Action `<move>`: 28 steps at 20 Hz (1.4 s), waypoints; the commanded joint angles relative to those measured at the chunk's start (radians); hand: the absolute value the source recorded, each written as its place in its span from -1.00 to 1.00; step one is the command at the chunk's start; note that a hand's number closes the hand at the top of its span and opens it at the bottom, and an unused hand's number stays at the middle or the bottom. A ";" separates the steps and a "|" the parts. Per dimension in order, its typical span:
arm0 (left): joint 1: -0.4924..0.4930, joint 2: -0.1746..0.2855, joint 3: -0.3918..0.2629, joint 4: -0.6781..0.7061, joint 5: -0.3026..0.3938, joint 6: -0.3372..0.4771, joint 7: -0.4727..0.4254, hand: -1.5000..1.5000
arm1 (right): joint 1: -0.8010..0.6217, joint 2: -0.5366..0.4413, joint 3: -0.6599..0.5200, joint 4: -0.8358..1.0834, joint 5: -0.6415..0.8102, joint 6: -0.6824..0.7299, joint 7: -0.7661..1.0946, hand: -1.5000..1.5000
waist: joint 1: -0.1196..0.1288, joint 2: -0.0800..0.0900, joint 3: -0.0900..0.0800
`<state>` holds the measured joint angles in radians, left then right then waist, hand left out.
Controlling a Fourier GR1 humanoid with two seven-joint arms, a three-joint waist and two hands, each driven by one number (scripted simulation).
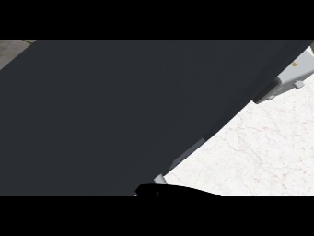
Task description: Pick up the bottled water, place it into the cabinet and close the cabinet
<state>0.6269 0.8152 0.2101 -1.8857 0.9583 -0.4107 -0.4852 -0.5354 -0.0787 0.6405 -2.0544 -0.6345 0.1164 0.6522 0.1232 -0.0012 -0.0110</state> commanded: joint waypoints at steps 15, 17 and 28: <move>0.199 -0.085 0.216 0.053 0.043 -0.198 -0.007 -1.00 | -0.417 0.073 -0.222 0.580 -0.318 -0.045 0.001 1.00 | -0.089 0.002 0.011; 0.208 -0.120 0.232 0.029 0.031 -0.201 -0.019 -1.00 | -0.335 0.045 -0.217 0.588 -0.307 0.015 -0.039 1.00 | -0.092 0.002 0.012; 0.138 -0.147 0.251 0.091 0.008 -0.228 0.025 -1.00 | -0.325 -0.021 -0.339 0.796 -0.191 0.214 -0.216 1.00 | -0.107 0.007 0.010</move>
<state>0.7986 0.6844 0.4412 -1.8422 0.9903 -0.6154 -0.4424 -0.9146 -0.0458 0.3531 -1.3580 -0.8949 0.2818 0.5230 0.0290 -0.0199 -0.0035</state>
